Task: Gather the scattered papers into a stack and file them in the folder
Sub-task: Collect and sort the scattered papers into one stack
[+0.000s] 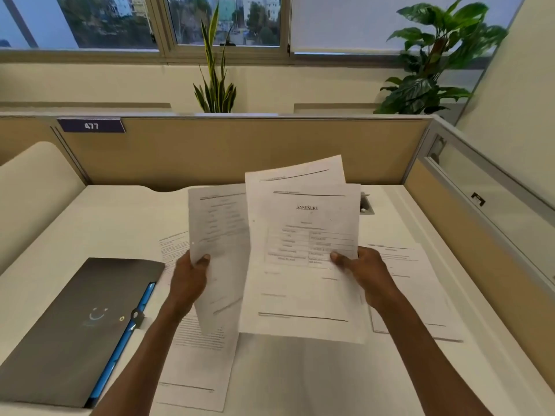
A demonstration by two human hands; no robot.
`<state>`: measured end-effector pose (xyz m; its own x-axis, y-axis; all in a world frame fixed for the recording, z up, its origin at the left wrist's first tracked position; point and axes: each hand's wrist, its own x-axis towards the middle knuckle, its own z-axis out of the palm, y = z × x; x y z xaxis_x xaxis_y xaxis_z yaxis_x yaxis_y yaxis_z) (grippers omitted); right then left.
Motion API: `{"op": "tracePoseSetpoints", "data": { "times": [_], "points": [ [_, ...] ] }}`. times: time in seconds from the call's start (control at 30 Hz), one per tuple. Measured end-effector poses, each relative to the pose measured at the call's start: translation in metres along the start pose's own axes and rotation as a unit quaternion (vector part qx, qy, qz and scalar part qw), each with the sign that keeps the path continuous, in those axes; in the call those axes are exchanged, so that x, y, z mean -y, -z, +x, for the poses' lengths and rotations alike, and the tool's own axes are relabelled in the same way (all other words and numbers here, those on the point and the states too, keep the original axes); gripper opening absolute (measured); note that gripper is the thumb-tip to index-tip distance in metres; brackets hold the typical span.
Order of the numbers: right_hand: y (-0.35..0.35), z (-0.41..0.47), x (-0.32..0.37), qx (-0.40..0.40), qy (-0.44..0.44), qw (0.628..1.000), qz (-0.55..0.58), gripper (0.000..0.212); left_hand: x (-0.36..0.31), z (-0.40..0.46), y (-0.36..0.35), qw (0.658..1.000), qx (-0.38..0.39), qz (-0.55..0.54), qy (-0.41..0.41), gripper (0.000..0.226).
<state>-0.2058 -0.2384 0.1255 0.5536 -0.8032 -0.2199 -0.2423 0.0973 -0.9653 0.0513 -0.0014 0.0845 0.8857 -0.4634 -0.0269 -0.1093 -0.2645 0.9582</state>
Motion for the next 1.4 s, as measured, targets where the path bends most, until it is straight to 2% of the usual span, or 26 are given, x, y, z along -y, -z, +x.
{"op": "tracePoseSetpoints", "data": {
  "times": [0.07, 0.13, 0.2, 0.27, 0.37, 0.4, 0.47, 0.53, 0.63, 0.8, 1.0, 1.07, 1.23, 1.33, 1.4],
  "points": [
    [-0.008, 0.002, 0.006, 0.039, -0.009, 0.999, 0.022, 0.027, -0.012, -0.004, -0.009, 0.994, 0.097, -0.031, 0.032, 0.017],
    [-0.02, 0.004, 0.004, 0.061, -0.01, 0.998, 0.017, 0.033, -0.026, -0.012, -0.018, 0.972, 0.214, -0.081, 0.055, 0.02],
    [-0.029, 0.005, -0.004, 0.066, -0.01, 0.998, 0.005, 0.03, -0.037, -0.019, -0.027, 0.958, 0.275, -0.067, 0.045, 0.017],
    [-0.036, 0.006, -0.012, 0.05, -0.012, 0.999, 0.009, 0.036, -0.046, -0.023, -0.035, 0.967, 0.251, -0.025, 0.038, 0.015],
    [-0.04, 0.007, -0.013, -0.047, 0.017, 0.999, -0.012, 0.059, -0.053, -0.024, -0.048, 0.969, 0.214, -0.088, 0.092, 0.055],
    [-0.041, 0.007, -0.012, -0.071, 0.043, 0.996, -0.019, 0.063, -0.054, -0.022, -0.052, 0.972, 0.197, -0.095, 0.086, 0.063],
    [-0.041, 0.009, -0.007, -0.091, 0.101, 0.99, -0.023, 0.059, -0.058, -0.022, -0.058, 0.978, 0.181, -0.102, 0.014, 0.056],
    [-0.04, 0.012, -0.002, -0.097, 0.146, 0.984, -0.011, 0.04, -0.062, -0.022, -0.062, 0.981, 0.157, -0.104, -0.055, 0.035],
    [-0.039, 0.017, 0.0, -0.093, 0.174, 0.98, 0.027, 0.024, -0.064, -0.023, -0.067, 0.988, 0.094, -0.1, -0.076, 0.016],
    [-0.04, 0.023, -0.02, -0.05, 0.142, 0.986, 0.069, 0.03, -0.046, -0.03, -0.072, 0.994, 0.054, -0.077, -0.051, 0.027],
    [-0.052, 0.026, -0.051, -0.007, 0.094, 0.995, 0.021, 0.043, -0.009, -0.036, -0.088, 0.994, 0.077, -0.075, -0.024, 0.042],
    [-0.053, 0.03, -0.053, -0.002, 0.093, 0.996, 0.014, 0.041, -0.001, -0.034, -0.091, 0.996, 0.067, -0.063, -0.01, 0.039],
    [-0.051, 0.045, -0.06, 0.033, 0.091, 0.994, -0.053, 0.035, 0.011, -0.024, -0.097, 0.999, 0.034, -0.029, 0.004, 0.017],
    [-0.048, 0.063, -0.063, 0.058, 0.128, 0.981, -0.132, 0.039, 0.009, -0.011, -0.094, 0.999, 0.009, -0.035, 0.014, 0.027],
    [-0.048, 0.079, -0.064, 0.048, 0.147, 0.972, -0.176, 0.047, 0.006, 0.001, -0.085, 0.999, -0.018, -0.04, 0.012, 0.021]
  ]
}}
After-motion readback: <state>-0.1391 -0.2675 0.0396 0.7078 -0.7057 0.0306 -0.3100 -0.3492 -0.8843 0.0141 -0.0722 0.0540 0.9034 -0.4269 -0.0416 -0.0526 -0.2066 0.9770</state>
